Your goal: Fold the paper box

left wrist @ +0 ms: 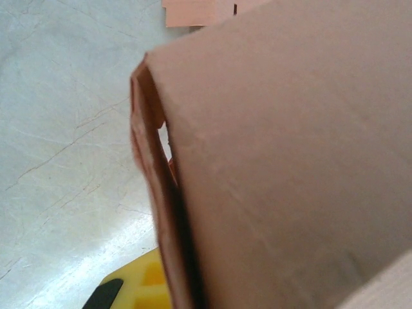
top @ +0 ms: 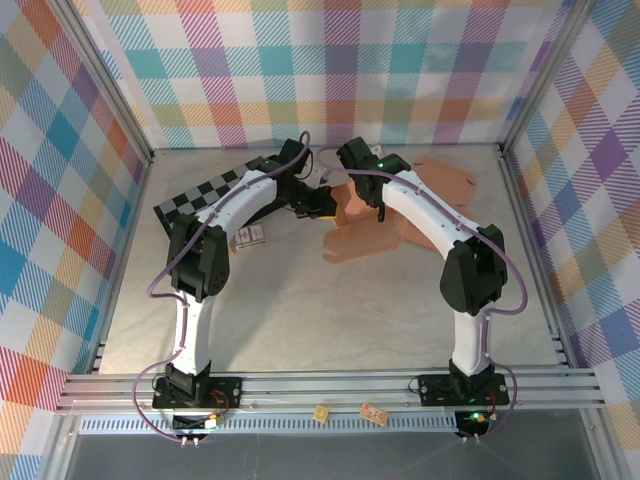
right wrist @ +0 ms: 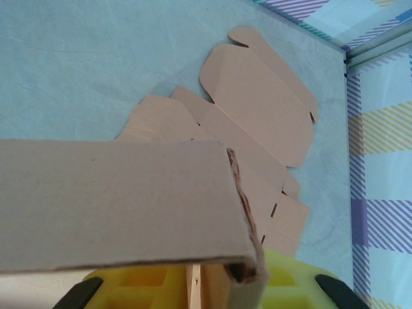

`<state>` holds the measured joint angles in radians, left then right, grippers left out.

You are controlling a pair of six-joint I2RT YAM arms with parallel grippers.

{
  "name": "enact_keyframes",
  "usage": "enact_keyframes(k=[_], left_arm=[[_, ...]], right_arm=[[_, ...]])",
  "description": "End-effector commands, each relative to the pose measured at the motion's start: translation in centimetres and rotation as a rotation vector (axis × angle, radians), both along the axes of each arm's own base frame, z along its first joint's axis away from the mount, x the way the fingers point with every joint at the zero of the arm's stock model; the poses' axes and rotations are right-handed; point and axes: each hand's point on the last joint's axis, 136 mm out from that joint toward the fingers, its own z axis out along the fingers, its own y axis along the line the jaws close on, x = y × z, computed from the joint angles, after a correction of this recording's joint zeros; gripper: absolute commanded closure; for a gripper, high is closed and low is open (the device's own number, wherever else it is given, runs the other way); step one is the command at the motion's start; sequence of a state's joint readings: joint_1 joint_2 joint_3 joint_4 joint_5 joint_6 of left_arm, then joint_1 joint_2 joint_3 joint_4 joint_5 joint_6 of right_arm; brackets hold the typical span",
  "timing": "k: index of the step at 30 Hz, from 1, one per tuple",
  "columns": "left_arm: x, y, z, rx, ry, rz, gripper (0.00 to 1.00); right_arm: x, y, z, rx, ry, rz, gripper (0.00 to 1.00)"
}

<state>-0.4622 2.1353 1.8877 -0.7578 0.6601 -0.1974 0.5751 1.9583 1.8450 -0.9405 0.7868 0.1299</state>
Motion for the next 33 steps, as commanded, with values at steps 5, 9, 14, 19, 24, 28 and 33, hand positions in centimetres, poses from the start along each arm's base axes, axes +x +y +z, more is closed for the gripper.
enact_keyframes(k=[5, 9, 14, 19, 24, 28, 33], left_arm=[[-0.7, -1.5, 1.5, -0.044, -0.015, -0.047, 1.00], [-0.5, -1.4, 1.5, -0.035, -0.019, -0.035, 1.00], [0.2, -1.4, 0.7, -0.017, -0.038, 0.027, 1.00], [0.5, -1.7, -1.0, -0.037, -0.017, 0.082, 0.91], [-0.3, -1.7, -3.0, -0.031, 0.005, 0.111, 0.86], [-1.5, -1.7, -5.6, -0.003, 0.040, 0.109, 0.85], [-1.6, -0.7, -7.6, 0.047, 0.024, 0.149, 0.80]], right_arm=[[-0.1, -1.1, -0.6, -0.015, 0.010, -0.043, 0.82], [-0.1, -1.2, -0.7, -0.013, 0.013, -0.055, 1.00], [-0.6, -1.0, -0.9, 0.006, 0.050, -0.067, 1.00], [-2.6, -0.6, -3.9, 0.072, 0.148, -0.080, 1.00], [-4.1, -0.7, -6.2, 0.108, 0.186, -0.101, 1.00], [-4.5, -0.1, -7.6, 0.099, 0.210, -0.090, 1.00], [-4.6, 0.1, -8.5, 0.086, 0.229, -0.089, 1.00]])
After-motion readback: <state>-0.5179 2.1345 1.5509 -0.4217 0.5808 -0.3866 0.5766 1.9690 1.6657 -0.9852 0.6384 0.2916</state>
